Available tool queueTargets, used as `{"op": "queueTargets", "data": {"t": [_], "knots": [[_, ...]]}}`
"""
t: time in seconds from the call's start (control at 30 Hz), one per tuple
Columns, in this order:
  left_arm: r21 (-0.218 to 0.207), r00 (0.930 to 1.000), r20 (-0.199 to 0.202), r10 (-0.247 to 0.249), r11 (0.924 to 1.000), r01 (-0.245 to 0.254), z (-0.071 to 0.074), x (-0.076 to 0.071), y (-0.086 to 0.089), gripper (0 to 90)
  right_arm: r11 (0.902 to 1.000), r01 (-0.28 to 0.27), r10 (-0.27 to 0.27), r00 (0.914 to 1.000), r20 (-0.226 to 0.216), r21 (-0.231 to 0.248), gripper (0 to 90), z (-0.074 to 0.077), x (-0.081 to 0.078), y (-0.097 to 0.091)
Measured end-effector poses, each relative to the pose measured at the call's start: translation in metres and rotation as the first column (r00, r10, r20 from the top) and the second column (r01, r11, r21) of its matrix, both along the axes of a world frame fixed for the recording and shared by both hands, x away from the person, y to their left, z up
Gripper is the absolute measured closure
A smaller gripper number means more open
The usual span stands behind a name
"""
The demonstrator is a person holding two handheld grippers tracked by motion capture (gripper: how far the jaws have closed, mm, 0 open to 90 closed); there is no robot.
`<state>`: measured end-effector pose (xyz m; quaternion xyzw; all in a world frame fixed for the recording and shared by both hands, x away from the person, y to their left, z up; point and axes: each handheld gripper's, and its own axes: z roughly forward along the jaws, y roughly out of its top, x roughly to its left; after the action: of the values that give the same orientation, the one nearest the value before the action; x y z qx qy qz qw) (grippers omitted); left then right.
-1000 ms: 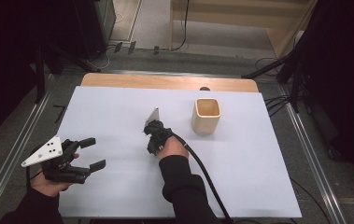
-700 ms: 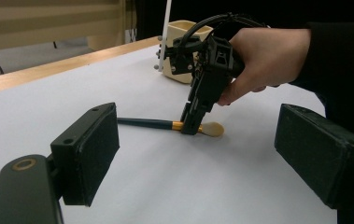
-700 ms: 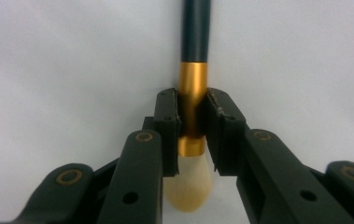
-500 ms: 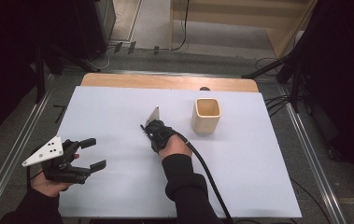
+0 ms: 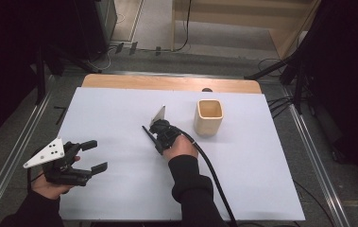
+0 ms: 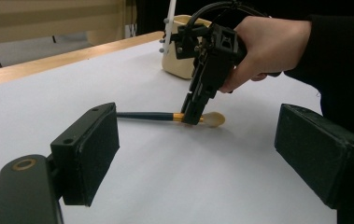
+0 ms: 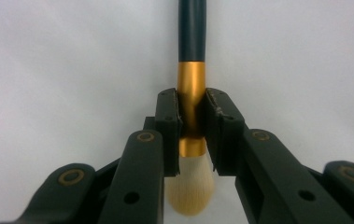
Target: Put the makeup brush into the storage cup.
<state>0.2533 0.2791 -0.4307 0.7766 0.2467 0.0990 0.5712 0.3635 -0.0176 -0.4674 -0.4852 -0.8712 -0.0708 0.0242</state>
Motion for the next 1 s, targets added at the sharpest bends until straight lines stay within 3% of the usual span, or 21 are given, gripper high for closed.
{"op": "queueTargets", "data": {"t": [0.27,0.37,0.5,0.67,0.7,0.77,0.83,0.93,0.97,1.0], "knots": [[0.005,1.0,-0.005,0.003,1.0,-0.003,-0.001,0.001,0.0,14.1,0.9966,-0.008,0.003,0.998,0.064,0.082,77.6,0.011,0.0,-0.016],[0.008,1.0,-0.007,0.004,1.0,-0.004,-0.002,0.001,-0.001,14.1,0.9882,-0.017,0.003,0.9961,0.088,0.153,77.6,0.014,-0.001,-0.025],[0.01,0.9999,-0.01,0.007,0.9999,-0.006,-0.002,0.002,0.0,14.1,0.9794,-0.059,0.031,0.9888,0.146,0.193,77.6,0.021,-0.005,-0.032],[0.01,0.9998,-0.016,0.009,0.9999,-0.009,-0.003,0.002,0.0,14.1,0.957,-0.104,0.058,0.9831,0.174,0.271,77.6,0.025,-0.009,-0.044],[0.01,0.9998,-0.016,0.009,0.9999,-0.009,-0.003,0.002,0.0,14.0,0.957,-0.104,0.058,0.9831,0.174,0.271,77.6,0.025,-0.009,-0.044],[0.011,0.9997,-0.022,0.007,0.9999,-0.007,-0.004,0.002,0.0,14.0,0.9466,-0.154,0.093,0.9715,0.218,0.283,77.6,0.026,-0.012,-0.051],[0.008,0.9997,-0.026,0.002,1.0,-0.002,-0.004,0.003,-0.001,14.0,0.9362,-0.162,0.092,0.9695,0.227,0.312,77.6,0.026,-0.014,-0.057],[0.005,0.9995,-0.031,0.002,1.0,-0.002,-0.004,0.003,0.0,13.9,0.9156,-0.191,0.098,0.9592,0.265,0.353,77.6,0.027,-0.018,-0.066],[0.005,0.9995,-0.031,0.002,1.0,-0.002,-0.004,0.003,0.0,13.8,0.9156,-0.191,0.098,0.9592,0.265,0.353,77.6,0.027,-0.018,-0.066],[0.003,0.9993,-0.037,0.0,1.0,0.0,-0.005,0.004,-0.001,13.8,0.9066,-0.21,0.108,0.954,0.28,0.366,77.6,0.028,-0.02,-0.071]]}}
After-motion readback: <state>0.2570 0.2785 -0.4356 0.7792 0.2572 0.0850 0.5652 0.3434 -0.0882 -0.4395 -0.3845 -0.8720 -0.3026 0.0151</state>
